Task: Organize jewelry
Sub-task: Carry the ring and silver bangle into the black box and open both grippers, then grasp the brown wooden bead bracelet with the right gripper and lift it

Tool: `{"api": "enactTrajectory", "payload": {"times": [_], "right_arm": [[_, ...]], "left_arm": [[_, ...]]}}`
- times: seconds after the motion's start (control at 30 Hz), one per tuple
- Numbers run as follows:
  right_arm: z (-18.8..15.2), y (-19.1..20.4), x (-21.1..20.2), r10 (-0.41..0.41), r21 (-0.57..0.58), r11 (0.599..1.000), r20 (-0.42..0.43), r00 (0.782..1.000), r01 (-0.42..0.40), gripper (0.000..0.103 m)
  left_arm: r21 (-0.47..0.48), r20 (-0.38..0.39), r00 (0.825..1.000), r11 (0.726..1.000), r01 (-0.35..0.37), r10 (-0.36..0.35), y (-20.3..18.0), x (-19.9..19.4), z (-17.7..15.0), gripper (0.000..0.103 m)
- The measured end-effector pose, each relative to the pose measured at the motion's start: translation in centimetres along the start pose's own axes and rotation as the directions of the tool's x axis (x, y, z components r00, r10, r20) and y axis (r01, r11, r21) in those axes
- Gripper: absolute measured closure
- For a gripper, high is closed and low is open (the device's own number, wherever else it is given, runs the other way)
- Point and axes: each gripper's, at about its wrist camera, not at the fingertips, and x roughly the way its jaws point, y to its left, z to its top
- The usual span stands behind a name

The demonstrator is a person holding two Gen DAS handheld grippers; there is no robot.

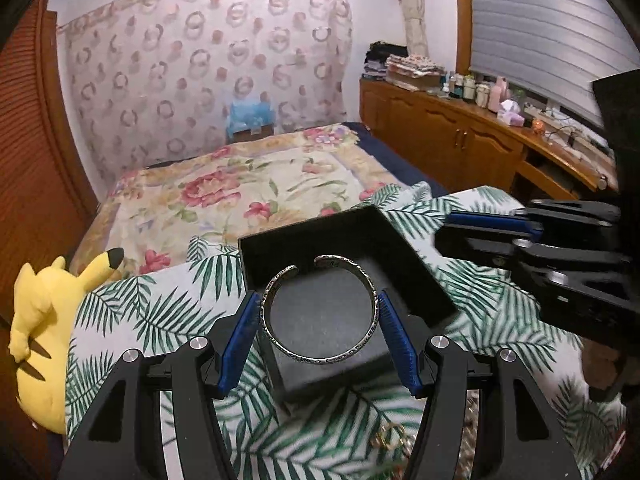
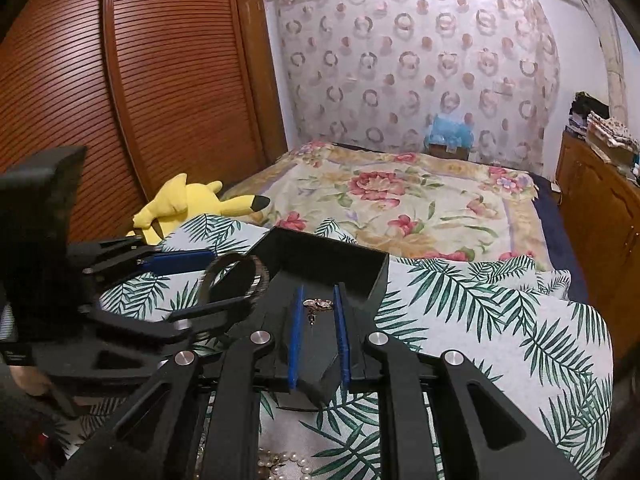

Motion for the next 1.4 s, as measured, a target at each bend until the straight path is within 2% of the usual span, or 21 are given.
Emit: {"api": "enactTrajectory", "payload": {"times": [0.17, 0.23, 0.47, 0.5, 0.57, 0.77, 1.0, 1.2, 1.4], "right_arm": [[0.2, -0.1, 0.2, -0.001, -0.014, 1.000, -0.007, 1.000, 0.001, 0.086], [0.2, 0.0, 0.6, 0.000, -0.015, 1.000, -0.013, 1.000, 0.000, 0.086], [0.0, 0.3, 2.1, 0.004, -0.017, 1.000, -0.040, 0.999, -0.004, 0.086], [0.0, 0.5, 2.4, 0.000, -0.018, 1.000, -0.044, 0.999, -0.001, 0.083], [-0.1, 0.6, 2.6, -0.009, -0.018, 1.000, -0.046, 0.999, 0.008, 0.060], [-0.4, 0.4, 1.3, -0.006, -0.005, 1.000, -0.015, 1.000, 0.006, 0.060], [-2.5, 1.1, -2.4, -0.015, -0.033, 0.999, -0.004, 1.000, 0.014, 0.060], [-6.7, 2.0, -4.6, 0.004, -0.050, 0.999, -0.070, 0.998, -0.007, 0.060], [-10.2, 2.7, -4.9, 0.015, -0.050, 0.998, -0.132, 0.991, -0.022, 0.064]], "left_arm": [[-0.021, -0.019, 1.000, 1.000, 0.001, -0.001, 0.2, 0.8, 0.4, 0.044], [-0.034, -0.004, 1.000, 0.999, 0.009, -0.009, 0.5, 0.5, 0.3, 0.034], [-0.067, 0.027, 1.000, 0.998, 0.000, 0.002, 2.5, -2.2, -1.9, 0.034], [-0.070, 0.027, 1.000, 0.998, -0.005, 0.006, 2.8, -2.7, -2.5, 0.034], [-0.075, 0.024, 1.000, 0.997, -0.009, 0.011, 3.1, -3.3, -3.5, 0.034], [-0.090, 0.020, 1.000, 0.996, -0.002, 0.004, 3.4, -4.8, -6.3, 0.034], [-0.088, 0.019, 1.000, 0.996, 0.011, -0.010, 2.8, -6.7, -8.9, 0.033], [-0.111, 0.023, 0.999, 0.993, 0.039, -0.037, 2.1, -8.0, -10.8, 0.032], [-0.115, 0.011, 0.999, 0.992, 0.049, -0.048, 1.5, -8.5, -12.0, 0.032]]}}
